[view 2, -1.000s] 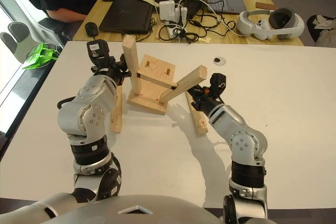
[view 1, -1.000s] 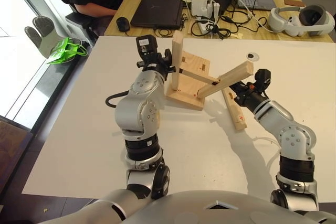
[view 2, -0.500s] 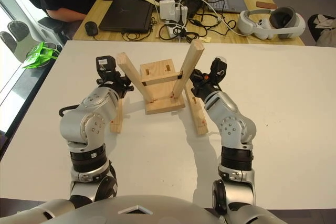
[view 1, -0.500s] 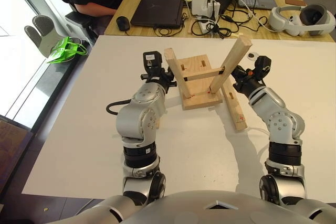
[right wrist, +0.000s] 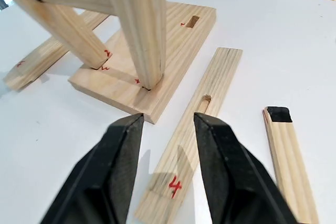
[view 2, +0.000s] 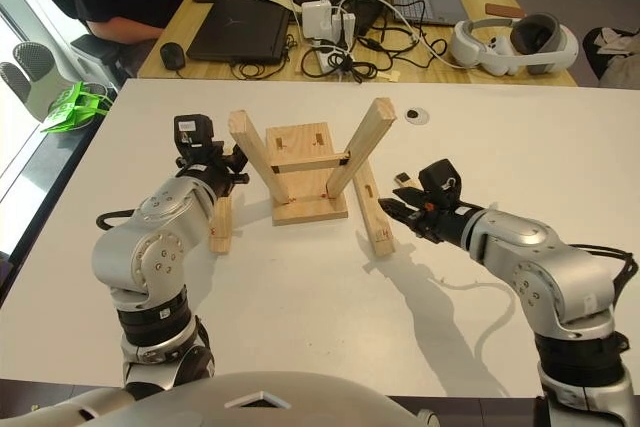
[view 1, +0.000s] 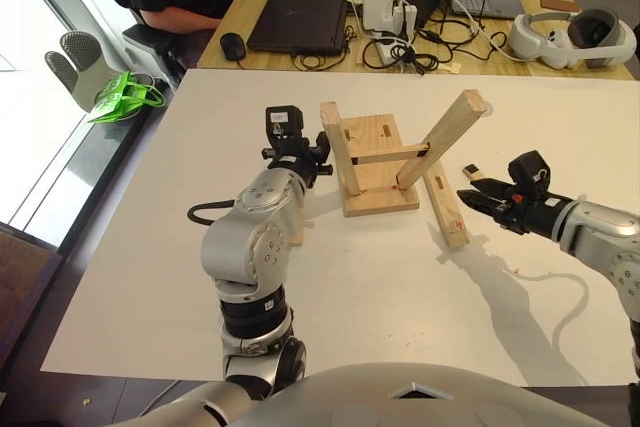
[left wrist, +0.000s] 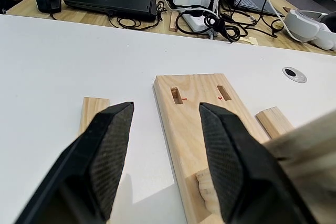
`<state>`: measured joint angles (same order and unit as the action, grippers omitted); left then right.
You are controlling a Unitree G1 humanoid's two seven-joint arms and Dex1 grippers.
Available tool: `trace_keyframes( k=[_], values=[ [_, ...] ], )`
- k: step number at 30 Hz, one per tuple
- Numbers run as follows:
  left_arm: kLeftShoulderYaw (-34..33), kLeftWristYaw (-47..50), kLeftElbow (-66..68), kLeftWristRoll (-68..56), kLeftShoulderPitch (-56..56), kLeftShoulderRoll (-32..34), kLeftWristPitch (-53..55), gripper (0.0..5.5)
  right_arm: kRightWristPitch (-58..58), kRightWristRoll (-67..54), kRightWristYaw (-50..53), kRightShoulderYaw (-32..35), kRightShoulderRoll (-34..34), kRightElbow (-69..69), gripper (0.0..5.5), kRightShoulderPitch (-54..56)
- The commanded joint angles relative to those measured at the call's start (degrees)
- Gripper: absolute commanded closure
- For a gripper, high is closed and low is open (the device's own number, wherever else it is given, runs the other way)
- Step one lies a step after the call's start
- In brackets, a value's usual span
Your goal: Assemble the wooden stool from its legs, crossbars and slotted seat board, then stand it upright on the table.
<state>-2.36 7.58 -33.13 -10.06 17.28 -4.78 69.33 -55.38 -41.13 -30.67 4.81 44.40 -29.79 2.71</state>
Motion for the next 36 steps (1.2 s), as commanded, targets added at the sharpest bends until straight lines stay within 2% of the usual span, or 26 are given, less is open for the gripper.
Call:
trace_keyframes(
  k=[1, 4, 9, 13, 17, 19, 22, 24, 25, 28, 31, 33, 35, 36],
  values=[
    [-0.1, -0.2, 0.4, -0.3, -0.4, -1.8, 0.2, 3.18, -0.5, 0.1, 2.0, -1.0, -3.2, -1.7, 3.73, 1.3],
    [-0.4, -0.4, 1.1, -0.3, 0.7, -1.3, -0.3, 3.18, 0.3, -0.1, 8.8, -3.2, -12.8, -2.0, 3.73, 3.6],
    [-2.0, -0.5, 2.5, 0.0, 2.0, -0.5, -1.6, 3.18, 1.5, -1.3, 10.0, -8.7, -22.2, -2.5, 3.73, 5.7],
    [-2.9, -0.6, 3.7, 0.5, 2.9, 0.2, -2.3, 3.18, 3.2, 3.7, 9.3, -12.4, -22.7, 4.0, 3.73, 8.2],
    [-3.7, -0.6, 3.9, 0.7, 3.3, 0.2, -2.6, 3.18, 5.8, 9.3, 7.8, -13.2, -20.9, 11.4, 3.73, 11.5],
    [-3.9, -0.6, 4.0, 0.8, 3.3, 0.3, -2.8, 3.18, 9.1, 13.3, 7.3, -12.2, -18.9, 16.3, 3.73, 13.4],
    [-4.2, -0.4, 3.8, 0.9, 2.9, 0.1, -2.8, 3.18, 20.3, 26.2, 10.1, -12.5, -12.7, 27.8, 3.73, 17.0],
    [-4.1, -0.3, 3.8, 1.0, 2.8, 0.0, -2.8, 3.18, 24.6, 30.6, 7.6, -13.0, -8.5, 29.0, 3.73, 16.9],
    [-4.2, -0.2, 3.5, 1.0, 2.6, 0.0, -2.8, 3.18, 25.6, 31.7, 5.3, -13.4, -6.3, 28.1, 3.73, 16.4],
    [-4.8, 0.1, 2.4, 1.2, 1.5, -0.2, -2.6, 3.18, 25.0, 30.1, -10.2, -15.4, 5.2, 17.5, 3.73, 9.7],
    [-4.9, 0.5, 2.1, 1.5, 0.9, -0.5, -2.8, 3.18, 20.7, 18.9, -22.6, -12.0, 10.8, 3.6, 3.73, 3.9],
    [-4.5, 0.6, 2.5, 1.6, 1.2, -0.9, -3.1, 3.18, 17.7, 12.2, -22.8, -11.8, 6.8, -2.6, 3.73, 3.9],
    [-3.8, 0.5, 3.4, 1.5, 1.8, -1.1, -3.6, 3.18, 16.5, 13.4, -14.3, -15.6, -3.4, -2.3, 3.73, 7.0],
    [-3.8, 0.3, 4.0, 1.5, 2.4, -1.0, -3.8, 3.18, 15.8, 16.5, -7.1, -18.0, -10.9, 0.7, 3.73, 9.7]
  ],
)
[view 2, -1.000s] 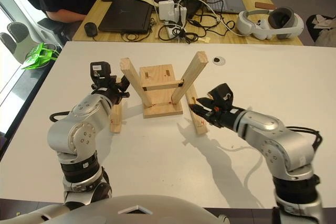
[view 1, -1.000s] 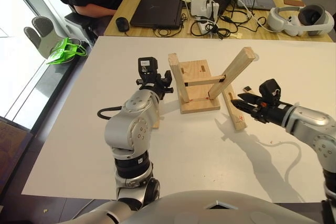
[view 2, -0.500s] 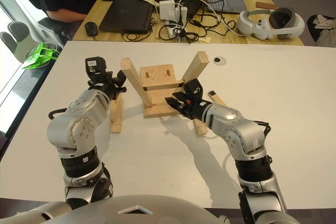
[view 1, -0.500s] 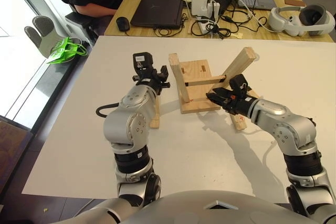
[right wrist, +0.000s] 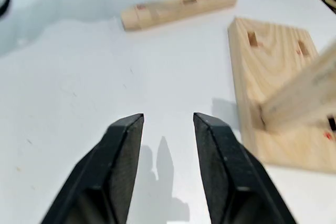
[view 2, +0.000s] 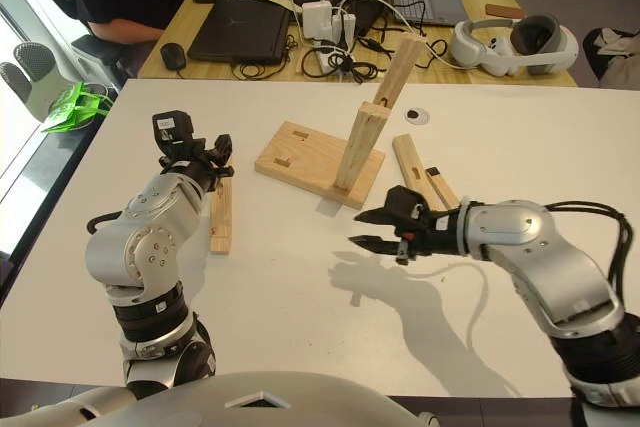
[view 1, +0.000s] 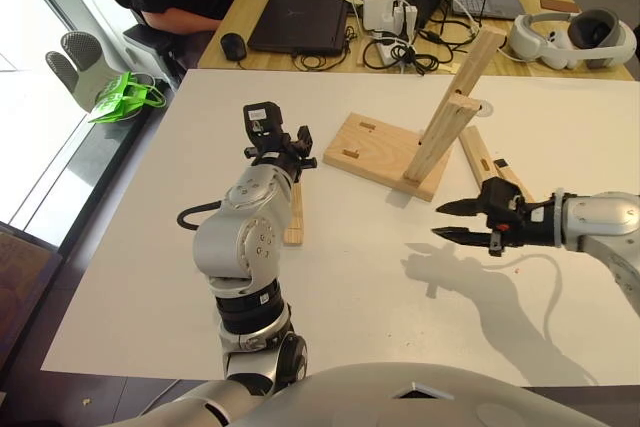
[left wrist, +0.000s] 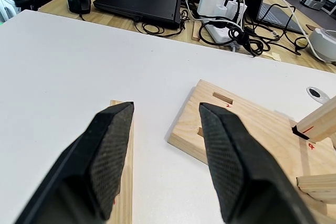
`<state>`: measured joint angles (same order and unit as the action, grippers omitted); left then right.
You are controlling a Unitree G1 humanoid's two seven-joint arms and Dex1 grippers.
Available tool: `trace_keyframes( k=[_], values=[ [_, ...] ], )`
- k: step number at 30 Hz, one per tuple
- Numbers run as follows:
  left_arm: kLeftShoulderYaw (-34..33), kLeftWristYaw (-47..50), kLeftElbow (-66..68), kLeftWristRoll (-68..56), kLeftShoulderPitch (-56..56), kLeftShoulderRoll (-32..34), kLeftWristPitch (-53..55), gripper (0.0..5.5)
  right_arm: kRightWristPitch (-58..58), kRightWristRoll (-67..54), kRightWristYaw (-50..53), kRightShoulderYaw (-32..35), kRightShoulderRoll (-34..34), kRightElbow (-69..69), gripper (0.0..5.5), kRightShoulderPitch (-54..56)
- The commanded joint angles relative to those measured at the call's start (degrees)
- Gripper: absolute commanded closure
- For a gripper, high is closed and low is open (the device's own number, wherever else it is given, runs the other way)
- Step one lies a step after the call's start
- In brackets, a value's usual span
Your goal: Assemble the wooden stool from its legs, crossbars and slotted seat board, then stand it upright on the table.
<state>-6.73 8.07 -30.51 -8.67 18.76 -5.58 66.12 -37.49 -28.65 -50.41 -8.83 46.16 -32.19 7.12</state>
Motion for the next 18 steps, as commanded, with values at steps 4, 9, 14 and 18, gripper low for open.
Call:
trace_keyframes(
  k=[4, 9, 14, 18],
  values=[
    [0.1, -0.6, 2.4, 0.1, 1.7, 0.3, -1.2, 3.18, 0.7, 14.4, 37.5, -8.1, -37.1, 19.8, 3.73, 13.5],
    [0.9, -1.6, 4.6, 0.1, 3.6, 1.1, -1.9, 3.18, 12.2, 21.9, 48.7, -8.0, -50.0, 39.4, 3.73, 18.6],
    [0.6, -1.7, 4.0, 0.4, 2.7, 1.8, -1.8, 3.18, 16.2, 23.8, 51.5, -2.1, -49.7, 43.8, 3.73, 20.0],
    [0.8, -1.3, 3.3, 0.7, 2.0, 1.6, -1.7, 3.18, 11.5, 23.5, 50.0, 1.7, -45.3, 34.3, 3.73, 15.6]
  ],
)
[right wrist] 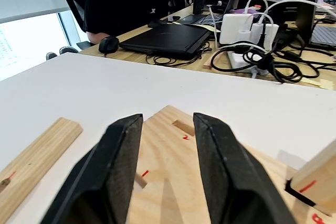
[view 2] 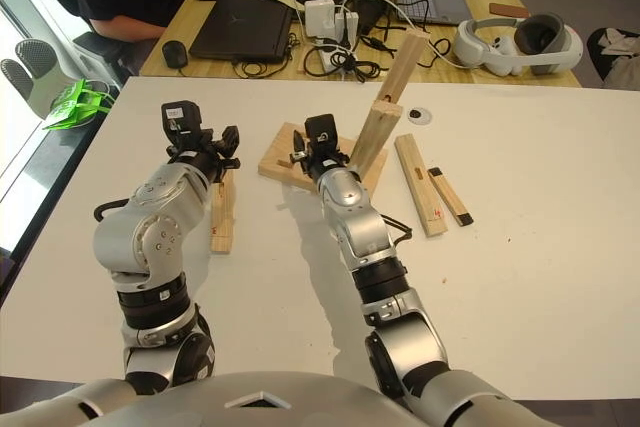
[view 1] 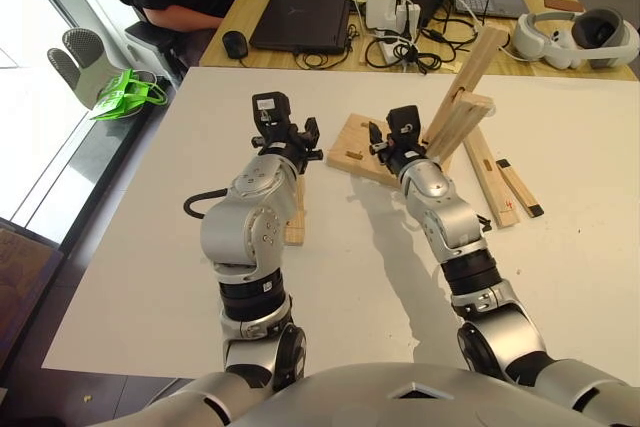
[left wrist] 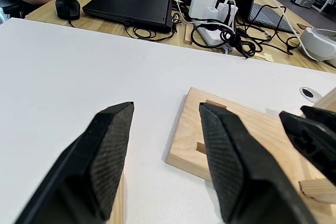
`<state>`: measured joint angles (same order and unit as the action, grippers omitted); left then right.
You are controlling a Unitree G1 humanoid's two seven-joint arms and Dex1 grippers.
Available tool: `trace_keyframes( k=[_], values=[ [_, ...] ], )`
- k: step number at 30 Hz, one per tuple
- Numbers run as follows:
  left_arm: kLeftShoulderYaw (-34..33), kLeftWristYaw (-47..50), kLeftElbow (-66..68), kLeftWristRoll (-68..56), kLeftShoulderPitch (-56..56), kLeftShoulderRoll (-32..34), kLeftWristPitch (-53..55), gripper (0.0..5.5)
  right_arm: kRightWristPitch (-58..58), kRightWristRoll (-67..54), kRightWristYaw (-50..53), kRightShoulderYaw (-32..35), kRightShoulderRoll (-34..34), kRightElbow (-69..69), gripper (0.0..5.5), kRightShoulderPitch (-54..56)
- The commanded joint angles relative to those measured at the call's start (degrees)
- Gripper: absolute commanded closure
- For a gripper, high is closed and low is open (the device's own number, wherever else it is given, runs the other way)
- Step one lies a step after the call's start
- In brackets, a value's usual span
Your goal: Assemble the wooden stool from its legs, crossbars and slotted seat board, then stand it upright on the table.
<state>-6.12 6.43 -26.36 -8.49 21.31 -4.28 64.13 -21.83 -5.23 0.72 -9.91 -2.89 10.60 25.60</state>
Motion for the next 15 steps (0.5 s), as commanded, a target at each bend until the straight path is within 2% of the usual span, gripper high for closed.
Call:
trace_keyframes(
  k=[1, 4, 6, 10, 13, 15],
  values=[
    [0.1, 0.3, -1.0, 0.5, -0.6, 0.4, 0.3, 3.18, -5.7, 0.1, -2.0, 3.1, 5.1, -11.7, 3.73, -4.4],
    [-0.3, 0.4, -1.6, 0.6, -0.8, 0.7, 0.6, 3.18, -11.3, -0.9, -5.0, 5.6, 10.1, -20.7, 3.73, -8.7],
    [-0.5, 0.4, -2.0, 0.5, -0.9, 1.0, 1.0, 3.18, -16.1, -2.3, -7.7, 9.7, 15.0, -26.1, 3.73, -11.6],
    [-0.7, 0.8, -2.8, 0.6, -1.5, 0.9, 1.3, 3.18, -16.0, 0.8, -13.3, 15.4, 28.9, -24.4, 3.73, -14.3],
    [-0.2, 0.9, -2.8, 0.5, -1.4, 0.5, 1.3, 3.18, -13.7, 2.7, -13.3, 17.4, 32.4, -20.4, 3.73, -14.5],
    [0.0, 0.6, -2.7, 0.4, -1.3, 0.7, 1.3, 3.18, -15.0, 0.7, -15.4, 16.8, 31.7, -22.0, 3.73, -14.1]
  ],
)
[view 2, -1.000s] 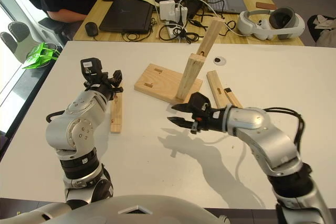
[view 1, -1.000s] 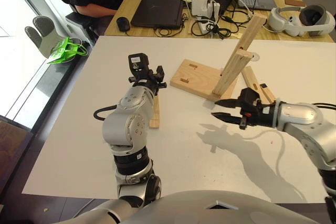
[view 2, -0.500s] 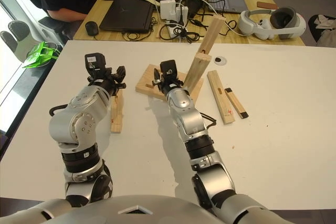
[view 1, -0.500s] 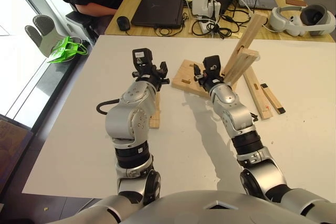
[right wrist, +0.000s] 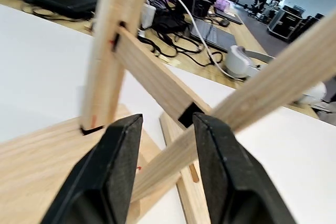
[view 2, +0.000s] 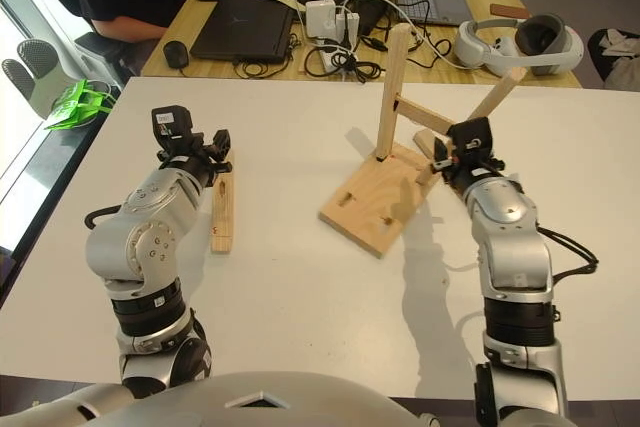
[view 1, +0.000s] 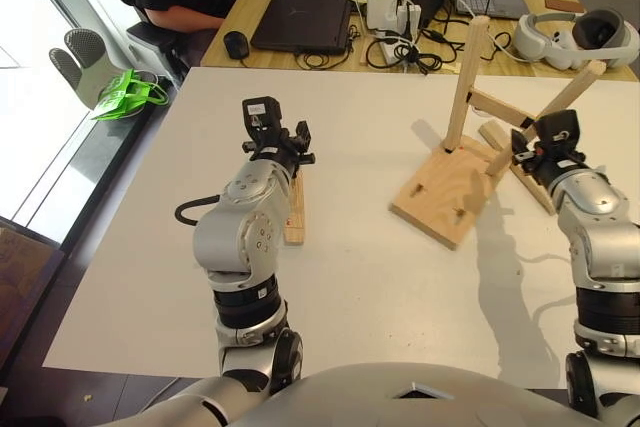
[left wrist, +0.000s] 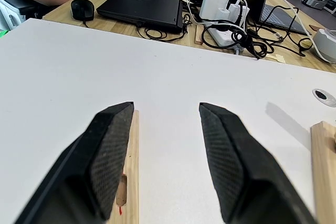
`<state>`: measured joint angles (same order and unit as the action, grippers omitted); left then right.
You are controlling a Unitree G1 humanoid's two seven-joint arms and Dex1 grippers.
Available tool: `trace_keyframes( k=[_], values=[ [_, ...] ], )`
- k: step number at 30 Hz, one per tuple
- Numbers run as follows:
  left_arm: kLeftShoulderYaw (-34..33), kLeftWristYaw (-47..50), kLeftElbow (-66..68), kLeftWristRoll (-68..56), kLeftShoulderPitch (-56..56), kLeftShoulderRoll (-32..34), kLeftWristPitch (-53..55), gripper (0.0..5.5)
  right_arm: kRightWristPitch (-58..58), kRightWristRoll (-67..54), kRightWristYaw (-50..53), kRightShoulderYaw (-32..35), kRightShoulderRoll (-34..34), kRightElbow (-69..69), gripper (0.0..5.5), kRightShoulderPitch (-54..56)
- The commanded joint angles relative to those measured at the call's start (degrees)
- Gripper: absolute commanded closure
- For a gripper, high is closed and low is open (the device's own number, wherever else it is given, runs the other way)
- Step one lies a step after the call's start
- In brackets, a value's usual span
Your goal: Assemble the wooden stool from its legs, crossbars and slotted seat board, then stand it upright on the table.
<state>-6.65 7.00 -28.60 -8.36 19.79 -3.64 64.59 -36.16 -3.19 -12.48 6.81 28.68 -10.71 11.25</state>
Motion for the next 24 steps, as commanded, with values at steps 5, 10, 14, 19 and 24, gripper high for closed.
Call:
trace_keyframes(
  k=[5, 10, 14, 19, 24],
  values=[
    [0.8, -0.4, -0.7, 0.4, -0.1, 0.8, 0.8, 3.18, -17.1, -8.0, -1.8, -1.2, -6.3, -15.5, 3.73, -6.7],
    [1.0, 0.3, -1.6, 0.6, -1.4, 0.1, 0.1, 3.18, -24.9, -8.6, -4.0, -0.1, -1.1, -22.0, 3.73, -15.0],
    [1.2, 0.9, -1.9, 0.7, -1.7, -0.9, -0.1, 3.18, -22.8, -7.9, -6.2, 0.8, 2.7, -17.8, 3.73, -16.1],
    [1.6, 0.4, -2.1, 1.0, -1.6, 0.1, 0.5, 3.18, -11.8, -4.0, -4.1, 2.7, 3.3, -5.9, 3.73, -15.3],
    [2.0, 0.2, -1.8, 1.3, -1.0, 0.4, 0.7, 3.18, -3.6, -4.3, -1.6, 5.1, 0.1, 9.3, 3.73, -7.2]
  ],
)
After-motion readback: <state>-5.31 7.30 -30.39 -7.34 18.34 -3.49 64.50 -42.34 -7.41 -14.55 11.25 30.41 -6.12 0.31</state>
